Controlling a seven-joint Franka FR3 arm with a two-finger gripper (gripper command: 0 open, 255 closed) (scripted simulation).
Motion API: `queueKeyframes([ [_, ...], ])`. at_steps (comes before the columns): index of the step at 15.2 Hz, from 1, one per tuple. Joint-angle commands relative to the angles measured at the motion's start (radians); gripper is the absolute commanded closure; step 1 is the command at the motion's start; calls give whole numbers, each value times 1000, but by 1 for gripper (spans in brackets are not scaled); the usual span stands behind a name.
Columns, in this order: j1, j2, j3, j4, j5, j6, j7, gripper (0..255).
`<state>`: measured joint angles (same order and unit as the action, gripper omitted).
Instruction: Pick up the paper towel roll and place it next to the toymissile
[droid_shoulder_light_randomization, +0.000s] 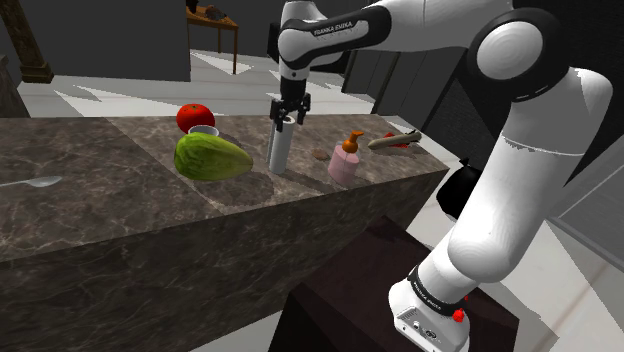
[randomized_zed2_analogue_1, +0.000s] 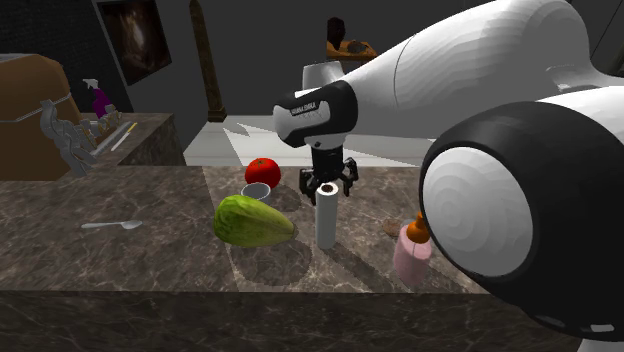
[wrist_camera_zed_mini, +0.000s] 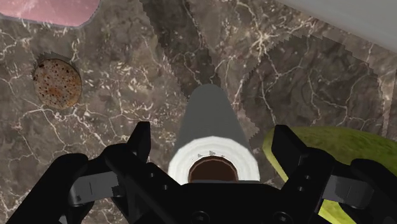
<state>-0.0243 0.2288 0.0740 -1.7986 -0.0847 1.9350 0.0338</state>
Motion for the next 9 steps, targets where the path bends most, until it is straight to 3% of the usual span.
queueKeyframes([
  [1,0,2,0,-1,0,5,0,0],
  [6,0,2,0,-1,0,4,0,0],
  [7,0,2,0,-1,0,4,0,255],
  [9,0,2,0,-1,0,4,0,255],
])
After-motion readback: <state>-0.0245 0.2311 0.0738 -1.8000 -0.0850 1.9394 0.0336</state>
